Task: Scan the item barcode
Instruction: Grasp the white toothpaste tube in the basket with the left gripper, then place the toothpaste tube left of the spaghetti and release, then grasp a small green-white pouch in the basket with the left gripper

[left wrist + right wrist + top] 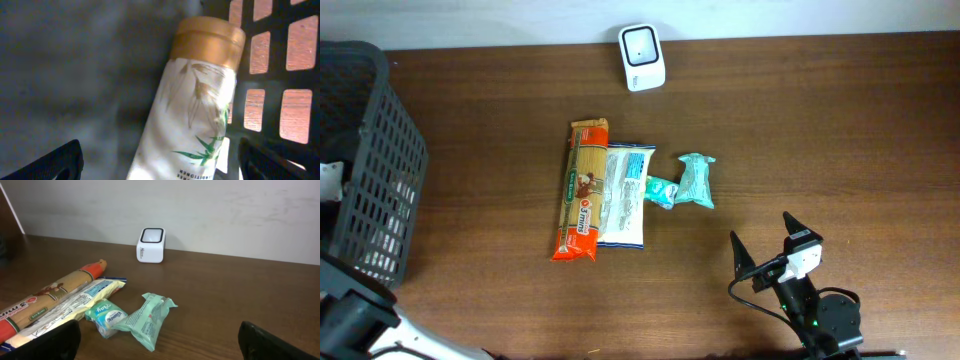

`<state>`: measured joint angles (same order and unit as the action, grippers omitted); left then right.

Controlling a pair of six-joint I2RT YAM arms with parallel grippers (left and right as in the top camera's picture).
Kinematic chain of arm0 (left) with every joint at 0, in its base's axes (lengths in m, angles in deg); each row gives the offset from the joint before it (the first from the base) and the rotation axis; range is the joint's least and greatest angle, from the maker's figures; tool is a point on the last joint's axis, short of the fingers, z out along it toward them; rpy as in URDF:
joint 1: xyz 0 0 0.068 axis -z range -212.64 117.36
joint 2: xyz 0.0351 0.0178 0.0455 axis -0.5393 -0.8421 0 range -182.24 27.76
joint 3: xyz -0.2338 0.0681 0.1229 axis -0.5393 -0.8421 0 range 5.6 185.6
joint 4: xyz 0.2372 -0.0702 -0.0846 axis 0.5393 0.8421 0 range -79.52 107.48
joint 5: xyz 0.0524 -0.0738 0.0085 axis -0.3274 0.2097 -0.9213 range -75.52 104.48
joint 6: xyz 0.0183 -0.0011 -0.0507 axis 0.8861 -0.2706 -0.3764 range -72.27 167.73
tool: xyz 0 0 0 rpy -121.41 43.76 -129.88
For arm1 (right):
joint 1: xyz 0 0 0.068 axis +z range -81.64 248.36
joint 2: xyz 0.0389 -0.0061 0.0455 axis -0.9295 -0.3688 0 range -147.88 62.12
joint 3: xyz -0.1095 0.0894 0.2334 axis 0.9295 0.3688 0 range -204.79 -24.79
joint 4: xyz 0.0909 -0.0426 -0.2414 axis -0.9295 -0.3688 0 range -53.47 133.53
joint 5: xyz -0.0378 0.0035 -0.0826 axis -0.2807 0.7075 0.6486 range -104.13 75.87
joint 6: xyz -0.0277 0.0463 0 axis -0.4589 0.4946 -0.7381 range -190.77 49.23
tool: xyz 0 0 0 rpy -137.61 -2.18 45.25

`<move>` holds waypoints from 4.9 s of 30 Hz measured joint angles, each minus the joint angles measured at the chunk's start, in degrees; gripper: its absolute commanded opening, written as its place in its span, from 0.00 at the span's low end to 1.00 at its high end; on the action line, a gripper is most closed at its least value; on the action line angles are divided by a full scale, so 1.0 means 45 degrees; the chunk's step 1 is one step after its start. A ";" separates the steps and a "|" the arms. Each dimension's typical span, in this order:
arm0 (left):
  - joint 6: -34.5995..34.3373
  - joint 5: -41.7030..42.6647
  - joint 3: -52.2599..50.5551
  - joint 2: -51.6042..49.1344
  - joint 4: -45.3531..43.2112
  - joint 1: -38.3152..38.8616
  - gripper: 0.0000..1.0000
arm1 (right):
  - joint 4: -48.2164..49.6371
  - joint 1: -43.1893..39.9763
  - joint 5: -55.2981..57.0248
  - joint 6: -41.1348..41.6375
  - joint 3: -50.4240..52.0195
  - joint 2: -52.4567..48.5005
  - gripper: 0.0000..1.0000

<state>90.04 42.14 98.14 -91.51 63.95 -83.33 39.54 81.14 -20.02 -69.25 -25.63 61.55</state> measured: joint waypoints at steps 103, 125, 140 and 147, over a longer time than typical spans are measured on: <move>-0.9175 -0.7213 0.9593 0.2152 0.3449 0.4143 1.00 | 0.0000 0.0000 0.0000 0.0005 0.0000 0.0000 0.99; -0.1739 -0.8053 0.1933 0.1375 -0.2963 0.2166 0.91 | 0.0000 0.0000 0.0000 0.0000 0.0000 0.0000 0.99; -0.1107 -0.8272 0.1865 -0.1307 -0.5756 0.1831 0.66 | 0.0000 0.0000 0.0000 0.0005 0.0000 0.0000 0.99; -0.1103 -0.8378 0.1865 -0.1914 -0.6319 0.1462 0.40 | 0.0000 0.0000 0.0000 0.0005 0.0000 0.0000 0.99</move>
<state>85.07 4.44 106.53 -100.12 35.52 -76.76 39.54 81.14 -20.02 -69.23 -25.63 61.55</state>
